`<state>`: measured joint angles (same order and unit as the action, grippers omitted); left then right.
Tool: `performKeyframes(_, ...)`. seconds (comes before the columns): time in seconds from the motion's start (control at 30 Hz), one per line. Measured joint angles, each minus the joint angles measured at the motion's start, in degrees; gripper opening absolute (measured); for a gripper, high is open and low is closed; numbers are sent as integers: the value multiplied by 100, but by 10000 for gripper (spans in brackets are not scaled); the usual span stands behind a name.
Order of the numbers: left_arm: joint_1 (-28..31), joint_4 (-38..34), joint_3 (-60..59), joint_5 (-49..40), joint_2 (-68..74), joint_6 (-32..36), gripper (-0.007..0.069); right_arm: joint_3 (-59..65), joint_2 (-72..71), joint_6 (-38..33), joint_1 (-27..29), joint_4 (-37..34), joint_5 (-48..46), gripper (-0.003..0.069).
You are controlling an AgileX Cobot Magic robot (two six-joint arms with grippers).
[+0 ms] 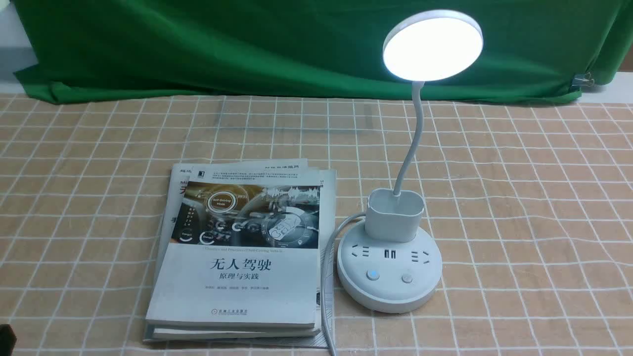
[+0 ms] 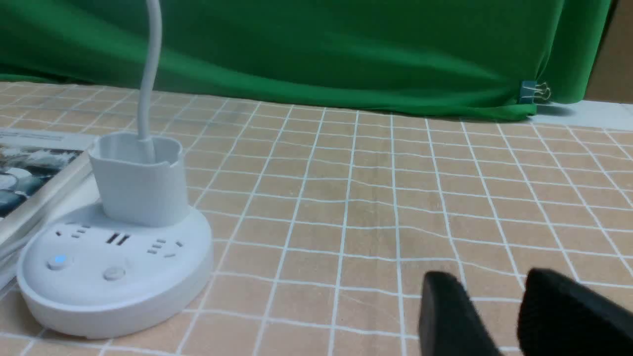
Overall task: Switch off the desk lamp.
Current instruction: Use the right arm to press the button switch on the lamp holder
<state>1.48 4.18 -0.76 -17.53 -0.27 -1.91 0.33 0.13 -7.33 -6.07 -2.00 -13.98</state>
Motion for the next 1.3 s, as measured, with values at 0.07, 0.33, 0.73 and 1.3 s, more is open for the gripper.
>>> performKeyframes(0.07, 0, 0, 0, 0, 0, 0, 4, 0, 0, 0, 0, 0, 0, 239)
performKeyframes(0.33, 0, 0, 0, 0, 0, -7, 4, 0, 0, 0, 0, 0, 0, 239)
performKeyframes(0.73, 0, 0, 0, 0, 0, -7, 4, 0, 0, 6, 0, 0, 0, 239)
performKeyframes(1.3, 0, 0, 0, 0, 0, -1, 4, 0, 0, 425, 0, -322, 330, 239)
